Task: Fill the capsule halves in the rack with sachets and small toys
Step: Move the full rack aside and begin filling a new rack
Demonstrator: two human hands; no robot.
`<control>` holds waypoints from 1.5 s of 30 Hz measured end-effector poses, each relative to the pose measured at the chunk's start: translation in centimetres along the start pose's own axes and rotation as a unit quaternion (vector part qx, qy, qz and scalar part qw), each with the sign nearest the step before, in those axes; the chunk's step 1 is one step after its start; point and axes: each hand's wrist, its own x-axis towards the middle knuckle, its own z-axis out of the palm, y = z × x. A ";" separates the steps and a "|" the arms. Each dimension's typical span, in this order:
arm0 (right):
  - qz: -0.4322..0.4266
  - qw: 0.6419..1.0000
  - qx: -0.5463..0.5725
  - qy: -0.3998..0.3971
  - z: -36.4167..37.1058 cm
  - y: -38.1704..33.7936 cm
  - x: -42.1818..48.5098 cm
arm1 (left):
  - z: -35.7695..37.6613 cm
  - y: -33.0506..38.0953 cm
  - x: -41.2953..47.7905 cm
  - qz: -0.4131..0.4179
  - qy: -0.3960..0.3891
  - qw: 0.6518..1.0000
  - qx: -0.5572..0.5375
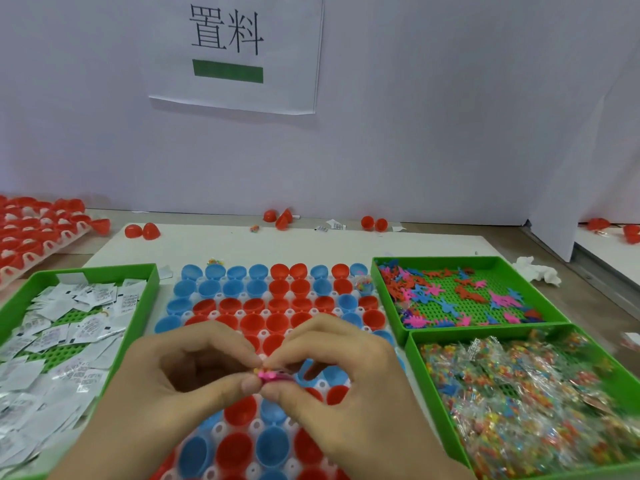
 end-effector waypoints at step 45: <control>0.281 0.928 -0.240 0.046 -13.1 10.0 3.2 | -12.7 -5.5 1.1 -0.199 0.220 0.820 0.489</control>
